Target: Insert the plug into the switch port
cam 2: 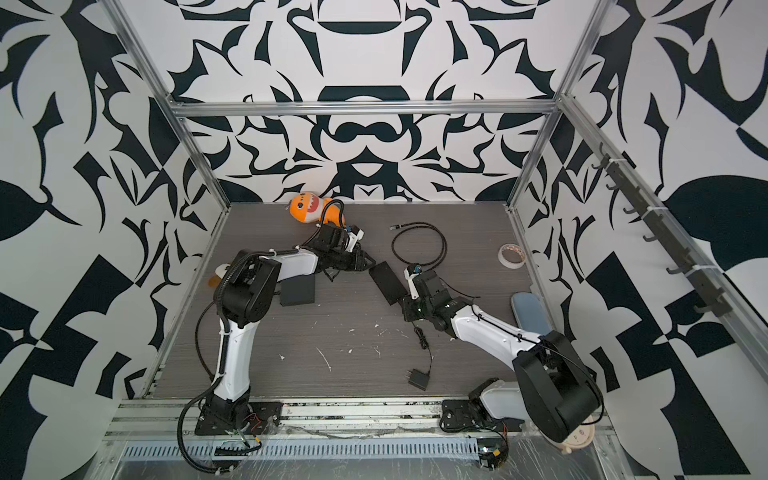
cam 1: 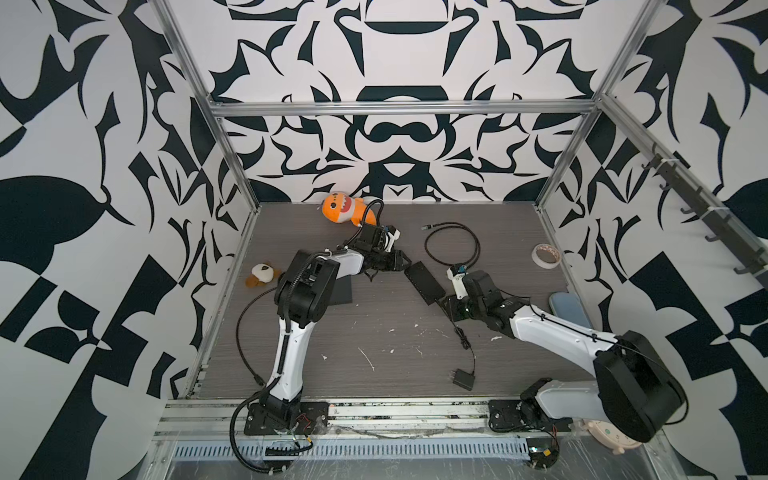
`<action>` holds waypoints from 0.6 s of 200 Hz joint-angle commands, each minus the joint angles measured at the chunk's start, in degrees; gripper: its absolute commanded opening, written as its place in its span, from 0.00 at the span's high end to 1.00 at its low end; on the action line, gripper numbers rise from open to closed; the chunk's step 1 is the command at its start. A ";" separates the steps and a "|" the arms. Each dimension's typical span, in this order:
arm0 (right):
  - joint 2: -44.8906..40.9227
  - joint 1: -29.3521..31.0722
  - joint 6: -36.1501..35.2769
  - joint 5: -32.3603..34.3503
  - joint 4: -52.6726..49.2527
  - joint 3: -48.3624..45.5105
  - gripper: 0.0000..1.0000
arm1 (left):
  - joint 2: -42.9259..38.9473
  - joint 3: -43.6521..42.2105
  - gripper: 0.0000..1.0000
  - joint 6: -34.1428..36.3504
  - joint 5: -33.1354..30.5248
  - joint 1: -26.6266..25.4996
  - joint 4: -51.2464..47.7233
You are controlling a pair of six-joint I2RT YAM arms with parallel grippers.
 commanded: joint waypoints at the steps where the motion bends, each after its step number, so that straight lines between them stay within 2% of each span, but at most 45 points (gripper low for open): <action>1: 3.30 -0.14 -3.25 1.92 -1.91 1.82 0.69 | 0.45 -0.10 0.50 -1.09 -1.94 0.26 -1.96; 75: 11.15 -0.12 -4.71 2.20 4.45 4.13 0.74 | 2.69 3.18 0.50 -0.28 -1.03 0.10 -3.45; 120: 12.12 -0.11 -5.43 3.28 5.50 3.87 0.86 | 4.08 5.24 0.51 1.65 0.56 -0.86 -5.19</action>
